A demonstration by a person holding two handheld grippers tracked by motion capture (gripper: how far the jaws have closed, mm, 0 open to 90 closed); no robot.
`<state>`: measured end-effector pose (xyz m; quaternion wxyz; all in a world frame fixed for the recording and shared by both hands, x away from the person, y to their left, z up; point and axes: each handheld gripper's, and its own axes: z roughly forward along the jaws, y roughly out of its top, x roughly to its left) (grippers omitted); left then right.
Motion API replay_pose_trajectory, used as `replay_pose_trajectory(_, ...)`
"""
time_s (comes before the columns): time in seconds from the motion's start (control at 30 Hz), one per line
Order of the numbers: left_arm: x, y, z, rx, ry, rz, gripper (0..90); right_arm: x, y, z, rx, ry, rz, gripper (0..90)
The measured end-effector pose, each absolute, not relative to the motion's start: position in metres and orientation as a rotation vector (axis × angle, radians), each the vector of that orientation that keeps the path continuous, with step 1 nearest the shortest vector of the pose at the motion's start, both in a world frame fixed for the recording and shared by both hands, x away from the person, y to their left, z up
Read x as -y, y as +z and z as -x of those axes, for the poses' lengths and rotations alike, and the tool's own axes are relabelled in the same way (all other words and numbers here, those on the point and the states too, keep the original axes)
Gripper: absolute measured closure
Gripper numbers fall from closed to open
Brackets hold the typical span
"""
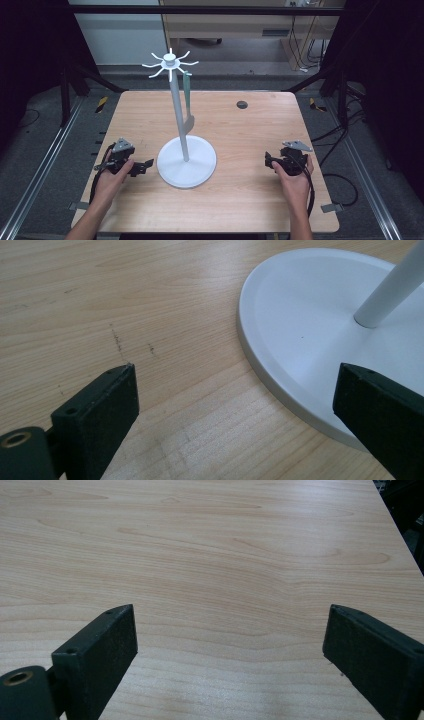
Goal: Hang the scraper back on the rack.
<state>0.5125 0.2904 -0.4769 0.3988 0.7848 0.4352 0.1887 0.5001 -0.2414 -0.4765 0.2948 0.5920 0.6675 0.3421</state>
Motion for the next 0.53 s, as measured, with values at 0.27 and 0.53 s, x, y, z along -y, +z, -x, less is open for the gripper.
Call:
replay_pose_trajectory(0.27, -0.291, -0.477, -0.512, -1.105, 0.472, -1.982, 4.2, 0.239, -0.479, -0.495, -1.791, 0.954, -1.541, 8.4)
replay_pose_trajectory(0.53, -0.293, -0.476, -0.512, -1.107, 0.470, -1.973, 4.2, 0.231, -0.483, -0.490, -1.848, 0.917, -1.502, 8.9)
